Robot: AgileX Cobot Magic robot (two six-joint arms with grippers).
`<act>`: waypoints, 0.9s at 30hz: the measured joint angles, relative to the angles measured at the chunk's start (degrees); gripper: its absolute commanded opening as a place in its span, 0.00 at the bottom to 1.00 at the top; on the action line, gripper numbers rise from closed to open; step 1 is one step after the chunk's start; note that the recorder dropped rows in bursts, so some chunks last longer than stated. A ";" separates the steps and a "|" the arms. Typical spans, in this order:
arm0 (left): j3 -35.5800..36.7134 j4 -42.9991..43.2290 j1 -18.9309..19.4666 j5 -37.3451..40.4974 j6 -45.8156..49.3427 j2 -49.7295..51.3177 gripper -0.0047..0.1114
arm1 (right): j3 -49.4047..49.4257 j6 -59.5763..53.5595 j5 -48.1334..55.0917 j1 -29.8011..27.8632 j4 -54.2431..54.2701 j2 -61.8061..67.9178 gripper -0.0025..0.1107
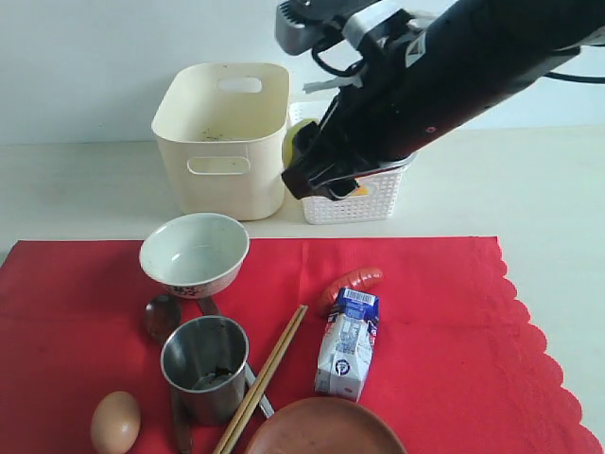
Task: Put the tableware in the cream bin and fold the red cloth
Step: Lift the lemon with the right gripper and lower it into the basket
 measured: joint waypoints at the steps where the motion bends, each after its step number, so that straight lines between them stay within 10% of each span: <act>1: 0.00 0.00 0.00 0.00 0.00 0.00 0.04 | 0.71 0.58 -0.95 0.00 -0.79 -0.92 0.02; 17: 0.00 0.00 0.00 0.00 0.00 0.00 0.04 | 3.99 17.50 -27.31 -8.02 -14.51 6.60 0.02; 27: 0.00 0.00 0.00 0.00 0.00 0.00 0.04 | -21.42 18.19 -23.11 -14.76 -14.51 32.48 0.02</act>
